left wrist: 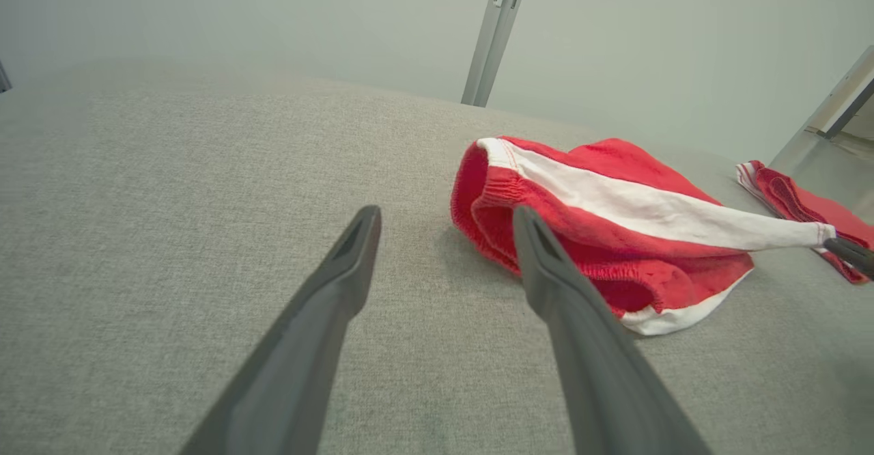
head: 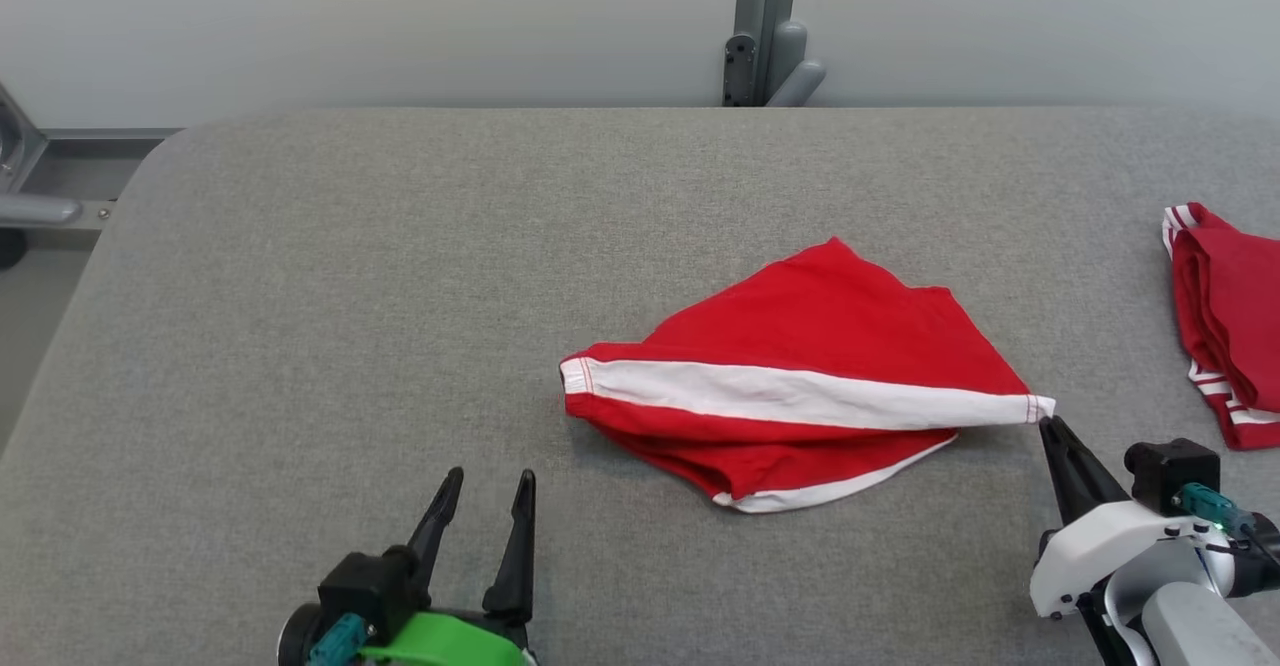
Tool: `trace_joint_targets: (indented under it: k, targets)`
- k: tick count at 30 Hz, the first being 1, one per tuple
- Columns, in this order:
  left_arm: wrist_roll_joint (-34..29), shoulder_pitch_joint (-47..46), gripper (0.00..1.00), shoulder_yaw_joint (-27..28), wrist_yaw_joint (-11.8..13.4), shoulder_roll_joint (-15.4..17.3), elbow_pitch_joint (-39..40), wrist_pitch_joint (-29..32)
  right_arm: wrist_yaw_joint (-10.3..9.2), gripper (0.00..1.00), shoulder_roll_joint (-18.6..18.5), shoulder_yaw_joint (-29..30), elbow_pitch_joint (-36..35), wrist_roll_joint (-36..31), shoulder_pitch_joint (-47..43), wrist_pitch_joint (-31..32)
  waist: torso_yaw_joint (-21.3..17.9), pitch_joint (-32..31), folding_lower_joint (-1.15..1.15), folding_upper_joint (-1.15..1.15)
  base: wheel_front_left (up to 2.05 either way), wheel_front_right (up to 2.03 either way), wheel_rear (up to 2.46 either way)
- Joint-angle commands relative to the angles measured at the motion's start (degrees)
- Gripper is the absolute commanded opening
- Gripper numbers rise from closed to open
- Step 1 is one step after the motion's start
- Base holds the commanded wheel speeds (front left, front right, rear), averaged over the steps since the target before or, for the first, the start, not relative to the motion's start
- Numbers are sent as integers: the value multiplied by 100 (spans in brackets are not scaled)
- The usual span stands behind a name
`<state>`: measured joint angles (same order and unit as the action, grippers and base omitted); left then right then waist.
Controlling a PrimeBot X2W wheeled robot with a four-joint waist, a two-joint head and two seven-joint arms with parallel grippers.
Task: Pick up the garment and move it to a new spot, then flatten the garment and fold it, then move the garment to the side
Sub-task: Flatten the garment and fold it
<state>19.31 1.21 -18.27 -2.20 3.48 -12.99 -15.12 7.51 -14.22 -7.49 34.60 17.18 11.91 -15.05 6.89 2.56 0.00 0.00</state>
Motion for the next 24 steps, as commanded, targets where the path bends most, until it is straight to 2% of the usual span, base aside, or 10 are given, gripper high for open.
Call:
trace_joint_targets:
  k: [1,5,7,11,16,19,24]
  targets:
    - [149,-264,100,-10,-130,-5,-79,29,-5,0,-115,20,-69,-26,-99,-12,-71,44,0,0,0,0,0]
    - [271,-648,100,-49,-259,48,-196,185,-5,0,-244,42,-108,-49,-121,-12,-153,140,0,0,0,0,0]
    - [504,-937,100,-130,-379,42,-289,447,-5,0,-294,31,-130,-80,-71,-12,-223,227,0,0,0,0,0]
    - [930,-1107,100,-199,-437,23,-352,1028,-5,0,-283,-23,-151,-103,61,-12,-353,347,0,0,0,0,0]
    - [1236,-911,100,-185,-464,56,-17,1338,-5,0,-252,-5,-173,-150,131,-12,-422,440,0,0,0,0,0]
    - [1351,-613,100,-291,-469,182,368,1595,-5,0,-284,34,-186,-122,151,-12,-430,478,0,0,0,0,0]
    - [1241,-295,100,-585,-379,387,786,2192,-5,0,-305,82,-196,-124,128,-12,-417,501,0,0,0,0,0]
